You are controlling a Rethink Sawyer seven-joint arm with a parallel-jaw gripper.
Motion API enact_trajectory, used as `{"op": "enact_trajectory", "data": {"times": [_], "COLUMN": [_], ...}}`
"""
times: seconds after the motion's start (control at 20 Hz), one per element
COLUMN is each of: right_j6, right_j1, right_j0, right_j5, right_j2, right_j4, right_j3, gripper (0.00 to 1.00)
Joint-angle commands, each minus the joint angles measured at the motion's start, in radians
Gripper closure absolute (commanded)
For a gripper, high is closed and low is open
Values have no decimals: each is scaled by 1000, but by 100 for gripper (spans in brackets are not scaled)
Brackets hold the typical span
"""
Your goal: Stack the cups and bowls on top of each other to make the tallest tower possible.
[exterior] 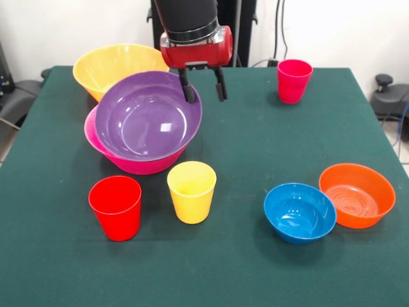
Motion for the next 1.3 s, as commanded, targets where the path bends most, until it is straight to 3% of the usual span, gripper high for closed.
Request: {"op": "enact_trajectory", "data": {"times": [0.05, 0.35, 0.7, 1.3], "right_j6": [22, 43, 79, 103], "right_j1": [60, 35, -51, -34], "right_j0": [38, 38, 12, 62], "right_j5": [-50, -62, -92, -145], "right_j2": [-60, -75, -104, -147], "right_j4": [-38, -29, -22, -2], "right_j3": [24, 64, 193, 206], "gripper": [0, 0, 0, 0]}}
